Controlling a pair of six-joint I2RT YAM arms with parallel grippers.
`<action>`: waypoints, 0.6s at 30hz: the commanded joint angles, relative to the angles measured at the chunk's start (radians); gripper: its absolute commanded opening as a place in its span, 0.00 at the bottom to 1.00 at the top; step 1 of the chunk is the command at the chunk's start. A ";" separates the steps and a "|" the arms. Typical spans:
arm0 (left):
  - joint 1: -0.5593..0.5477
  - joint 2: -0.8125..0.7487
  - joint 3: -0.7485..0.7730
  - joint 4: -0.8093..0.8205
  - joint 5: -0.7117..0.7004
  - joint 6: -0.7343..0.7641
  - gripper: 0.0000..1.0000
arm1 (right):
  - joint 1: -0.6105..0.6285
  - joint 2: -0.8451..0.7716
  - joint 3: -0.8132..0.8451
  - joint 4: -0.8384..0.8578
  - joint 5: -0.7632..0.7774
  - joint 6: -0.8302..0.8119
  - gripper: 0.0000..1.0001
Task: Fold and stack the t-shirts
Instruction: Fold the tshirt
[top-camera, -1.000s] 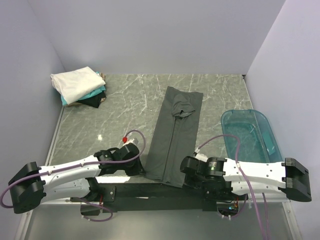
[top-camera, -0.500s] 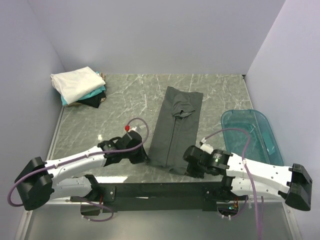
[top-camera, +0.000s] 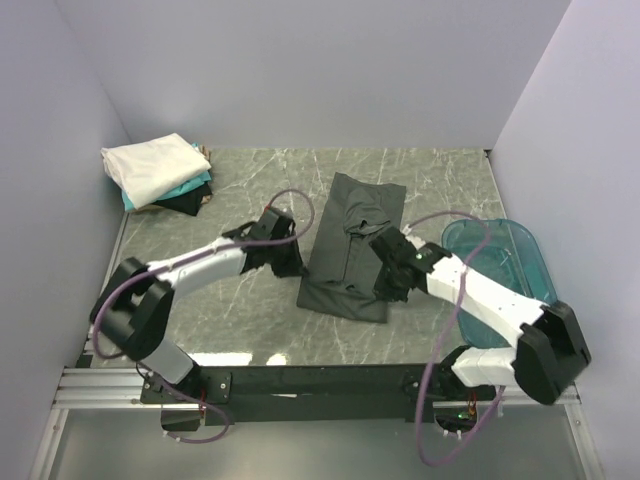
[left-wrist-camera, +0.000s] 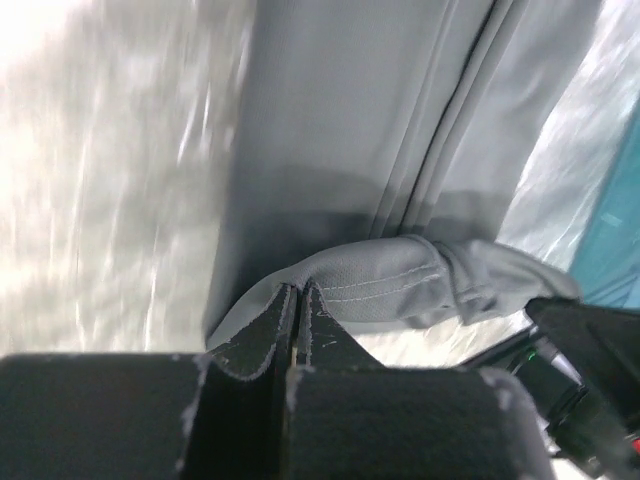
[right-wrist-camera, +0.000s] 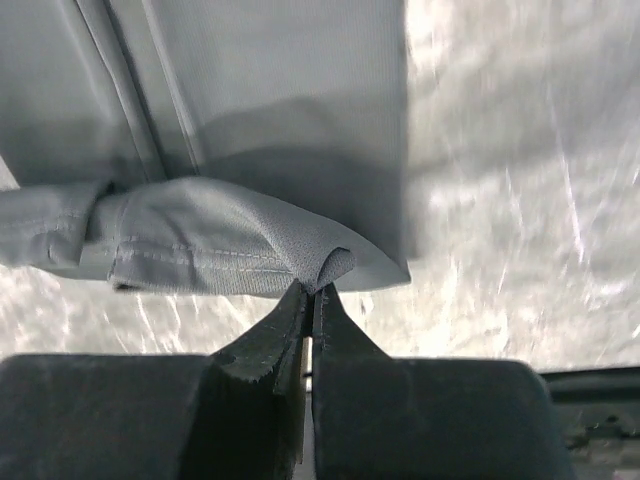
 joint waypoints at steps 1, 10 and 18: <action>0.049 0.089 0.137 0.023 0.072 0.102 0.00 | -0.084 0.087 0.108 0.013 0.007 -0.157 0.00; 0.135 0.367 0.446 -0.044 0.143 0.183 0.00 | -0.253 0.296 0.318 0.009 -0.038 -0.320 0.00; 0.179 0.548 0.652 -0.071 0.253 0.224 0.01 | -0.333 0.463 0.452 -0.008 -0.050 -0.380 0.00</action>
